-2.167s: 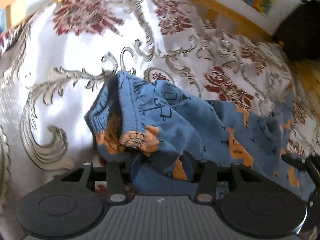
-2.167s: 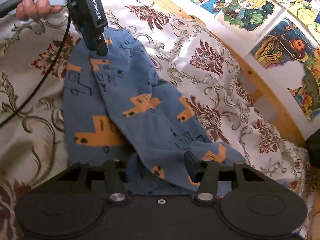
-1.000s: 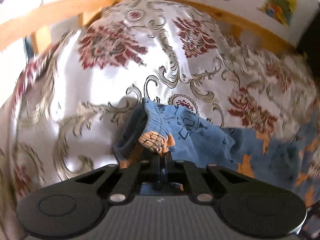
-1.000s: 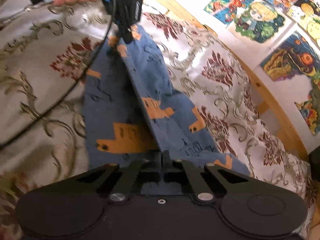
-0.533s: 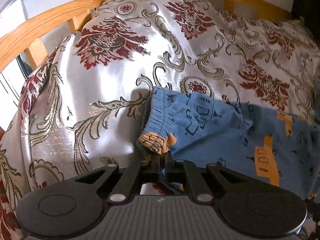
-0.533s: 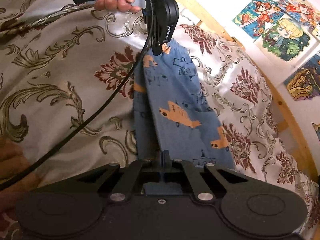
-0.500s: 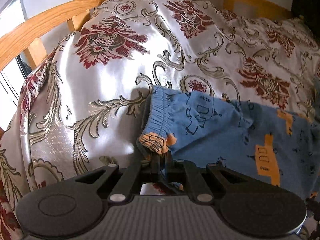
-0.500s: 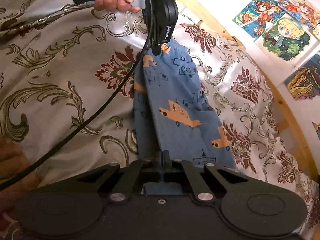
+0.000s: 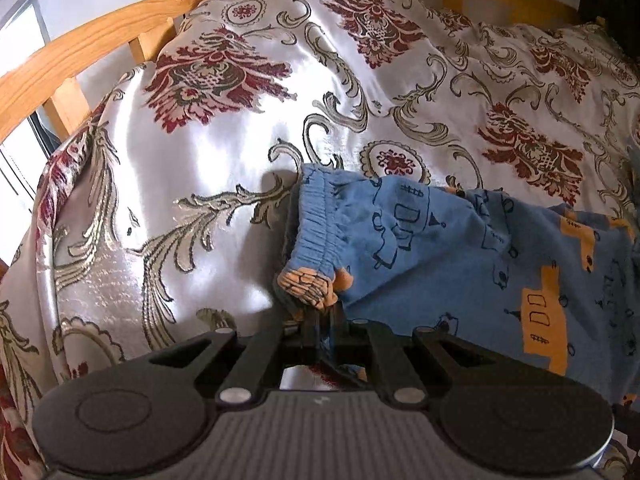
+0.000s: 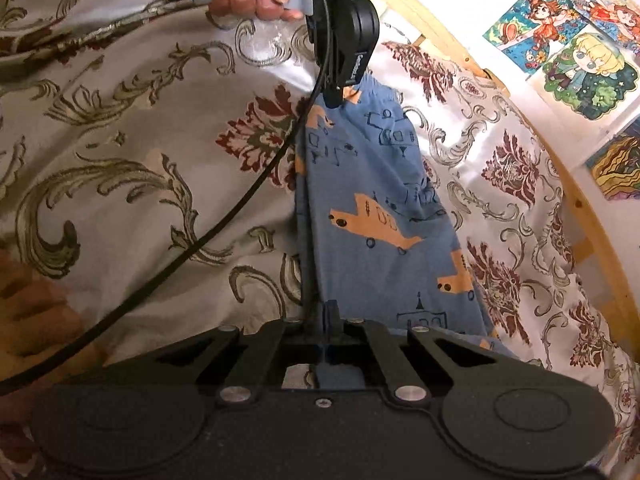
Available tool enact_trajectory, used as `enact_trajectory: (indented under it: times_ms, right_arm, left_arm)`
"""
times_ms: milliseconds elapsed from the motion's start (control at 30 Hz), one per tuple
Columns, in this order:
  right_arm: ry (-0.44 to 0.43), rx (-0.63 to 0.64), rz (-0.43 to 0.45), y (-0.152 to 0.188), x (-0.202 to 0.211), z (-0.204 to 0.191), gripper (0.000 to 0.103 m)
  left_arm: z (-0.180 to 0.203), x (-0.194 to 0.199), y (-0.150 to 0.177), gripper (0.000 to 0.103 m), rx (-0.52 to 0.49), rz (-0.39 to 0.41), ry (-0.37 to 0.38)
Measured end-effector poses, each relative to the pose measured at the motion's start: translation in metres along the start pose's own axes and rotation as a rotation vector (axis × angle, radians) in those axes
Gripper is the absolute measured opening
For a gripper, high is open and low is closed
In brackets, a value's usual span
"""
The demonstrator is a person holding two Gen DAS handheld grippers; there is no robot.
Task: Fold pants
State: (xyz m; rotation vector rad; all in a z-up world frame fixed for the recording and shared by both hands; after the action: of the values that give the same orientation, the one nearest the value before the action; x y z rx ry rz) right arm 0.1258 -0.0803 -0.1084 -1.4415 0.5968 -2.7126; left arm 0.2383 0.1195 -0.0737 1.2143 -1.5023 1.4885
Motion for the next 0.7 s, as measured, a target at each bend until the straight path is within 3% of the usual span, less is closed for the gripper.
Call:
enact_trajectory:
  times_ms: [67, 133, 267, 367, 433, 500, 600, 700]
  right_arm:
    - [0.005, 0.011, 0.005, 0.000, 0.000, 0.000, 0.003]
    - [-0.001, 0.002, 0.022, 0.000, 0.005, 0.004, 0.014]
    - [-0.043, -0.099, 0.023, 0.009, 0.021, 0.027, 0.048]
    - [-0.066, -0.221, -0.010, 0.024, 0.030, 0.051, 0.055]
    - [-0.041, -0.336, -0.045, 0.040, 0.035, 0.069, 0.064]
    - [-0.015, -0.486, -0.080, 0.062, 0.042, 0.089, 0.082]
    - [0.009, -0.724, -0.129, 0.107, 0.050, 0.113, 0.100]
    - [0.017, -0.924, -0.183, 0.153, 0.049, 0.133, 0.101]
  left_arm:
    - [0.000, -0.001, 0.000, 0.009, 0.003, -0.002, 0.003]
    - [0.000, 0.001, 0.004, 0.013, 0.023, -0.010, 0.018]
    - [0.005, 0.015, 0.014, 0.032, 0.047, 0.027, 0.042]
    - [0.024, 0.031, 0.020, 0.037, 0.015, 0.091, 0.071]
    - [0.043, 0.041, 0.024, 0.045, -0.039, 0.140, 0.098]
    - [0.071, 0.050, 0.029, 0.064, -0.126, 0.189, 0.142]
    - [0.121, 0.060, 0.036, 0.070, -0.293, 0.227, 0.198]
    - [0.170, 0.067, 0.045, 0.076, -0.459, 0.255, 0.233]
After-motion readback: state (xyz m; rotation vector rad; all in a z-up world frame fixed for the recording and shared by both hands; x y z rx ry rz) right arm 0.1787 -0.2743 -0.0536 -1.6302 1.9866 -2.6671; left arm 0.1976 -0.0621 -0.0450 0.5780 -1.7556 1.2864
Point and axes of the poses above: each gripper's, at about its wrist camera, not at the fingertips, and x roughly against the way its jaws point, z to its right, y to its underside, the point moved 9 cm from there along -x, roughly the way its jaws point, and after that the axes turned 15 degrees about -z, right-handed, at the moved point
